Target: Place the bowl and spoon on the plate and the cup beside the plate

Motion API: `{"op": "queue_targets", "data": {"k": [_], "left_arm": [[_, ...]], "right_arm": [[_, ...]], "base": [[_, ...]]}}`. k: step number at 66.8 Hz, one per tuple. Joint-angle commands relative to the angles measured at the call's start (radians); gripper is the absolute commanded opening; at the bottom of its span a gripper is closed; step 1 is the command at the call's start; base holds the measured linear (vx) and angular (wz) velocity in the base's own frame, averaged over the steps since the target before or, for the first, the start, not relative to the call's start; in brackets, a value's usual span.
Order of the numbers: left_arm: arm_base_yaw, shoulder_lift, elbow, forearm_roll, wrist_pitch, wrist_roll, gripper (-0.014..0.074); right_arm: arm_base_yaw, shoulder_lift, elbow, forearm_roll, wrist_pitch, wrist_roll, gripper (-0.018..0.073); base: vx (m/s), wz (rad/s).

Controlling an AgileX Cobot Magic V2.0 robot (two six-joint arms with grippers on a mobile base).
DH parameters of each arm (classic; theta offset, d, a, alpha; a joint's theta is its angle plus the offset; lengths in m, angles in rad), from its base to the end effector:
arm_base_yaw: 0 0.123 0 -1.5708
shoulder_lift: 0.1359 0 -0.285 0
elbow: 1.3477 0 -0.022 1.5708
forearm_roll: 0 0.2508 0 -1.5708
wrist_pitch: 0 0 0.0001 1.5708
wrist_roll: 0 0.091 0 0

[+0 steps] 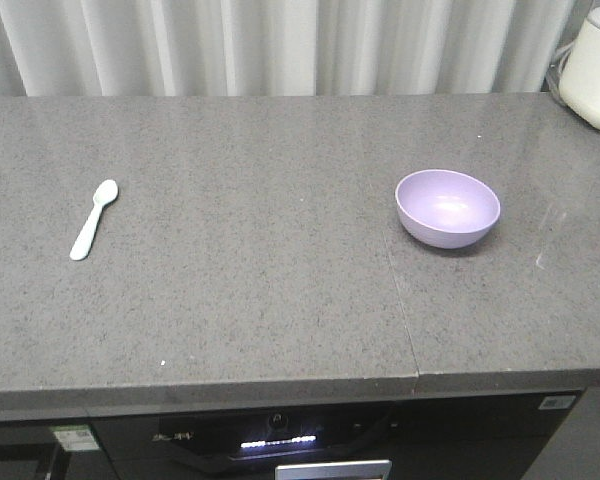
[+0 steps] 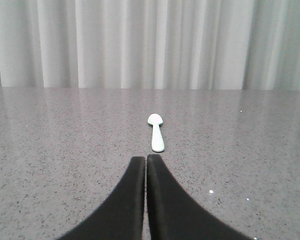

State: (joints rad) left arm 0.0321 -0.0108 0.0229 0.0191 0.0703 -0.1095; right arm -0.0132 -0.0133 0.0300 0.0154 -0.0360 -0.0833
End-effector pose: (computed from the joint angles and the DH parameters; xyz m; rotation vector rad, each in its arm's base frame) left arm 0.0566 0.0019 0.1997 -0.0970 1.5632 -0.0449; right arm 0.0563 -0.0008 0.2070 -0.0396 1.4641 -0.0665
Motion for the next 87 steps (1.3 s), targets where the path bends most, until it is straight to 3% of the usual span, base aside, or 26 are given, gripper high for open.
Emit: {"op": "queue_targets", "data": {"k": [1, 87], "left_arm": [[-0.007, -0.014, -0.017, 0.0, -0.07, -0.005, -0.0006], [-0.007, -0.014, -0.017, 0.0, -0.07, -0.005, -0.0006]], "right_arm": [[-0.002, -0.006, 0.008, -0.004, -0.076, -0.006, -0.0011], [-0.002, -0.006, 0.008, -0.004, -0.076, -0.006, -0.0011]], "base": [[0.14, -0.01], [0.06, 0.02]]}}
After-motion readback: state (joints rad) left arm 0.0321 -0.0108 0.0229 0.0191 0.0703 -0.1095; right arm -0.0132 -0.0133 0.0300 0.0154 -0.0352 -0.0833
